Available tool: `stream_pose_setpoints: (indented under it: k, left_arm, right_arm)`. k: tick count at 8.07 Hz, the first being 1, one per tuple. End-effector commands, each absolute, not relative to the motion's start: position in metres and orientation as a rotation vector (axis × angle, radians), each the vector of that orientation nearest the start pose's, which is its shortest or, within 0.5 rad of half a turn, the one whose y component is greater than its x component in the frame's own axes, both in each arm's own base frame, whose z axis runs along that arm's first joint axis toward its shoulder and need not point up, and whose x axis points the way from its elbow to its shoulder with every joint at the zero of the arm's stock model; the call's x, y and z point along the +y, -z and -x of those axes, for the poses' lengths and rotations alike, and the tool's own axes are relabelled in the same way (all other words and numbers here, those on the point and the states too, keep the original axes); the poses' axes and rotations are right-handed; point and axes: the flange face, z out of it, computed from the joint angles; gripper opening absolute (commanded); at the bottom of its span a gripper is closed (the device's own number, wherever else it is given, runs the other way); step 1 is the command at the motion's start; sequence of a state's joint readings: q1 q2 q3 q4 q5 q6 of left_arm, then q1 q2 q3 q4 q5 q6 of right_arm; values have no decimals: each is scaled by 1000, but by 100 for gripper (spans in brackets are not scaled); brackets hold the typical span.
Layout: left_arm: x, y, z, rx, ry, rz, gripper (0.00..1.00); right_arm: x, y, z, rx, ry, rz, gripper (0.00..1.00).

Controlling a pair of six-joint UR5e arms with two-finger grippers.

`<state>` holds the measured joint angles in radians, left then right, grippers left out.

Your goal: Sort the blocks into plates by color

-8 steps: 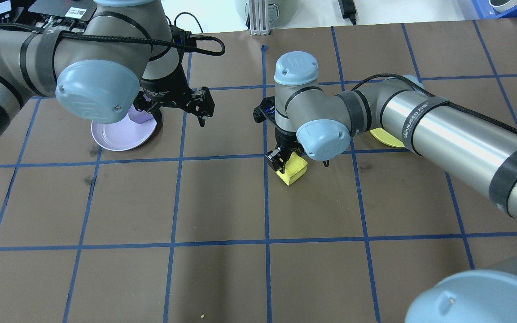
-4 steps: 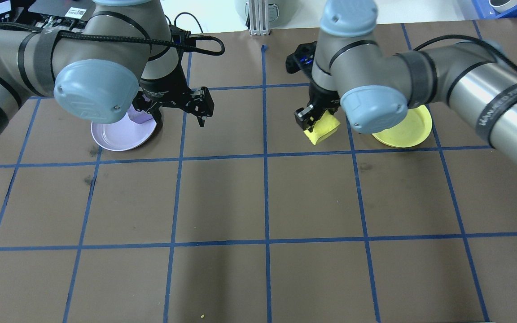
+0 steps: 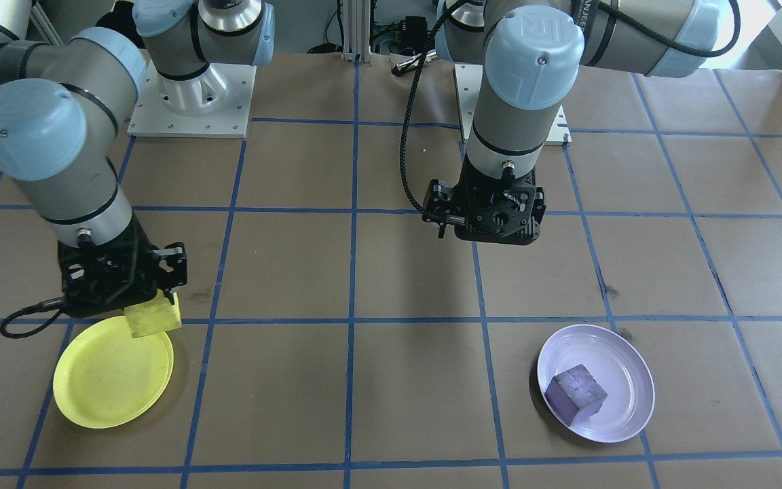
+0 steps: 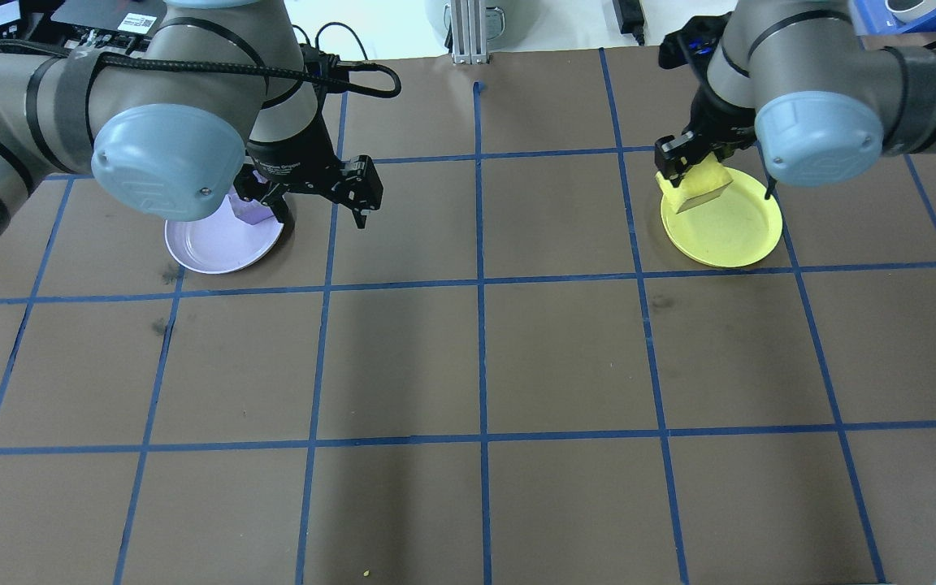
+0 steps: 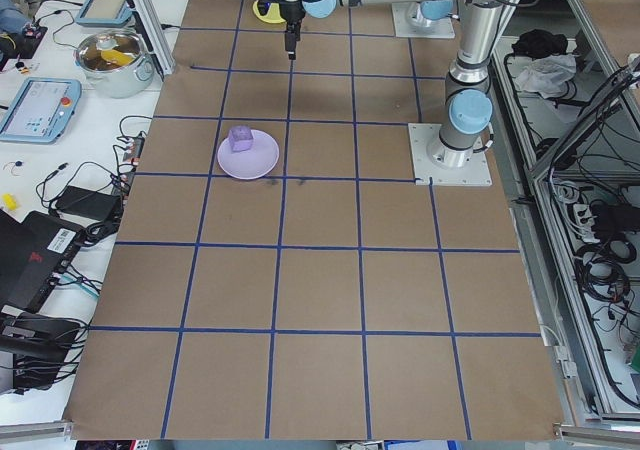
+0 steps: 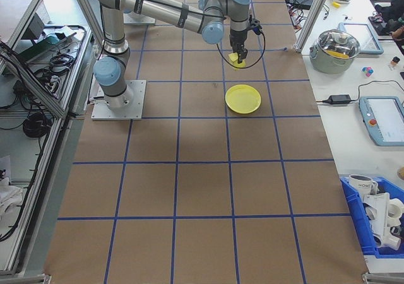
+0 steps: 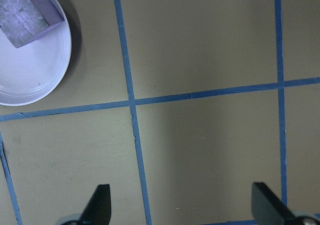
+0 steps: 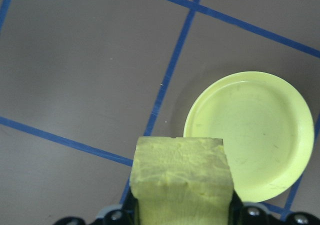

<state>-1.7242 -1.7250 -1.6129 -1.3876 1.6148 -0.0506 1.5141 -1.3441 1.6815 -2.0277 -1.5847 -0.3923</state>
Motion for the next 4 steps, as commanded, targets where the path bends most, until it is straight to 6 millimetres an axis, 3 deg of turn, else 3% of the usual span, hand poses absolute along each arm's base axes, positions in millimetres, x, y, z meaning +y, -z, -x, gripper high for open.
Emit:
stream_pose_setpoints:
  k: [1,4]
  left_arm:
    - [-520,-410,205,3095,-8,-143,100]
    - [-518,-414,205,3096,-3,-143,100]
  right_arm:
    - [-616,-341,-33,3158,160,432,0]
    - [-646,-286,-25,3140,46,423,0]
